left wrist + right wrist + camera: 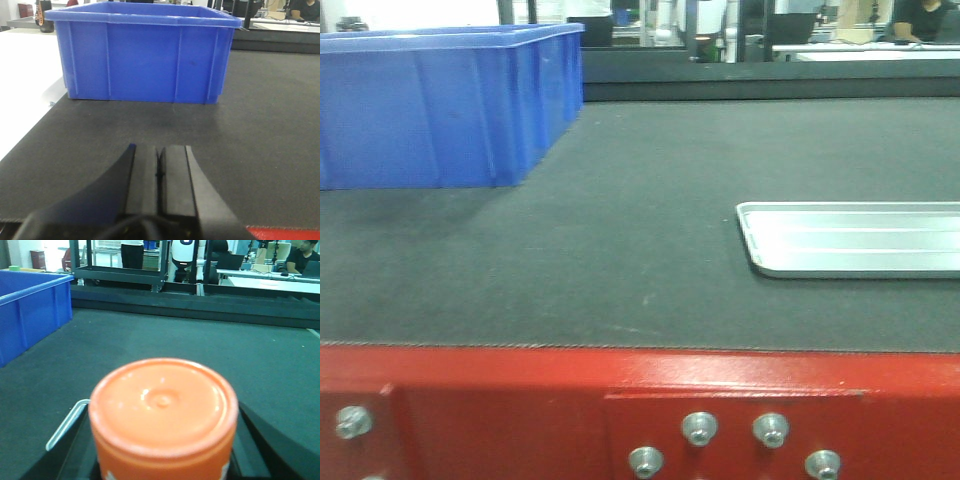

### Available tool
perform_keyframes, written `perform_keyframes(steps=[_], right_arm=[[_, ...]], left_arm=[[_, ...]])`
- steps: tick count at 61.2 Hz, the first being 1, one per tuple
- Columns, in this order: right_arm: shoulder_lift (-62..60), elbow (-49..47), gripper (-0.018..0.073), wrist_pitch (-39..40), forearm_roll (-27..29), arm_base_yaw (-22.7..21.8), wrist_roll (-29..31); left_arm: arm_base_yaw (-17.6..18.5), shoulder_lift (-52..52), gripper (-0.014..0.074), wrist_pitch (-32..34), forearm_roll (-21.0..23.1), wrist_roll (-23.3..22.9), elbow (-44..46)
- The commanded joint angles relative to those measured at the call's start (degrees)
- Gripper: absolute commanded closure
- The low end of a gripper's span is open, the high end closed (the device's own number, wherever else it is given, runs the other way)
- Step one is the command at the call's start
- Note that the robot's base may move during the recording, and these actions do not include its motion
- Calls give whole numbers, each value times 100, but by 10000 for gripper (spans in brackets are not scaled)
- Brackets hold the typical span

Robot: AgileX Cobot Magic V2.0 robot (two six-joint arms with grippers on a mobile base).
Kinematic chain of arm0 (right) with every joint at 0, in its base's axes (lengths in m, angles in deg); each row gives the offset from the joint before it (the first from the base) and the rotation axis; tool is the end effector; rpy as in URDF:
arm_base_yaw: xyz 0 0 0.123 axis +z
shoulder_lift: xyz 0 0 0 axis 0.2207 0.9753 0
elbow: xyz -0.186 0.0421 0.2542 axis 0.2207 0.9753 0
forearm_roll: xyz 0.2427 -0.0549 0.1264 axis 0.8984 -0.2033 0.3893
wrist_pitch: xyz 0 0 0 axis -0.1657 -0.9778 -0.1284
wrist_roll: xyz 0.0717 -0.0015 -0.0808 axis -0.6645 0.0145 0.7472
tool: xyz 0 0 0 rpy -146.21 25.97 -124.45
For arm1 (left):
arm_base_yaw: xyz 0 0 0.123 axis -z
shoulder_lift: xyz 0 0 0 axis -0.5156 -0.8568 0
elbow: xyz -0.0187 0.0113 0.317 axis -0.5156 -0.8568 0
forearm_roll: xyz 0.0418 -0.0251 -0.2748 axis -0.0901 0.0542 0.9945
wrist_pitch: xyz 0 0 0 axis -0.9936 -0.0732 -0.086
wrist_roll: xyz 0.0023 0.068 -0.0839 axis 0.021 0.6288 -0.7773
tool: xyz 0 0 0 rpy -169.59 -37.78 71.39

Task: Grab orange capacitor from left shelf to right conveyor
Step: 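Align the base with the conveyor beside the silver tray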

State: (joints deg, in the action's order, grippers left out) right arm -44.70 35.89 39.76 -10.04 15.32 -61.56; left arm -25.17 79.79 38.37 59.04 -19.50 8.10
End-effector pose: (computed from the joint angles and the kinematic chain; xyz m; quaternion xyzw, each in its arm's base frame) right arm 0.0203 -0.0011 0.3315 -0.0097 0.7101 0.0086 0.7040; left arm 0.0682 -0.0074 0.1964 0.0215 0.7061 -0.0542 0.7057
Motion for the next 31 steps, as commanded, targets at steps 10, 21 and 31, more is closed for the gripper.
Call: perform_keyframes(steps=[10, 21, 31], right_arm=[[96, -179, 509, 513, -17, -41, 16], [96, -179, 509, 513, -17, -41, 16], [96, -179, 509, 513, -17, -41, 16]], left_arm=[[-8, 65, 723, 495, 10, -8, 27], [-8, 65, 723, 495, 10, -8, 27], [-8, 65, 723, 495, 10, -8, 27]])
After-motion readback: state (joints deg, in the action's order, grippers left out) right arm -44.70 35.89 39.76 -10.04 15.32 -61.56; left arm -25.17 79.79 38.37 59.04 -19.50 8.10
